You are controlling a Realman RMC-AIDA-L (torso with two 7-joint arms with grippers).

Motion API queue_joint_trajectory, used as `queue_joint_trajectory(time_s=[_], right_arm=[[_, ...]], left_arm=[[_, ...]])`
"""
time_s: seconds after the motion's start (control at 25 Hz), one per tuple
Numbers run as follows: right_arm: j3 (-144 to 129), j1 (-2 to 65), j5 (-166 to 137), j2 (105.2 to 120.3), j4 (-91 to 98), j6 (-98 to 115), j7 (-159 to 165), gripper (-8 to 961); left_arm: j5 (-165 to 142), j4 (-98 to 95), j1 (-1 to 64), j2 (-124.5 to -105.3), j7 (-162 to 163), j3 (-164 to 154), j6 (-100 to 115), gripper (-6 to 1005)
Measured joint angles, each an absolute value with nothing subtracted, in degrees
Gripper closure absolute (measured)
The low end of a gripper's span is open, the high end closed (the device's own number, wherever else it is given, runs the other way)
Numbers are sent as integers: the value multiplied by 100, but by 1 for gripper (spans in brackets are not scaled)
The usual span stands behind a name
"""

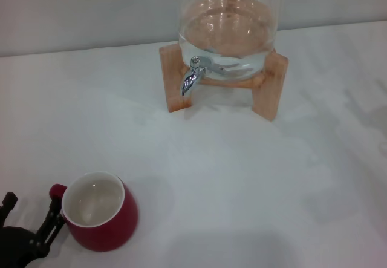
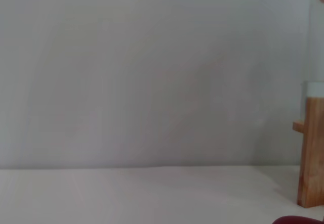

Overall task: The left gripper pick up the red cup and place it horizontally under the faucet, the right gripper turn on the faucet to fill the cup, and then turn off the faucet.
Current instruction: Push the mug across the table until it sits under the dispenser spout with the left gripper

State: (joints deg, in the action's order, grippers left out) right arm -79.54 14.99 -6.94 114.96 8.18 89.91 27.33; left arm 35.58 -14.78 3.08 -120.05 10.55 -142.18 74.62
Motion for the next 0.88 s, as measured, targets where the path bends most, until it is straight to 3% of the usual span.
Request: queue_joint_trajectory(time_s=[0.88], right_arm=[[-7954,1503,-694,11496,817,8991,2734,93]], left_arm=[[3475,-1470,411,-11988,1135,-14247,7344,123]])
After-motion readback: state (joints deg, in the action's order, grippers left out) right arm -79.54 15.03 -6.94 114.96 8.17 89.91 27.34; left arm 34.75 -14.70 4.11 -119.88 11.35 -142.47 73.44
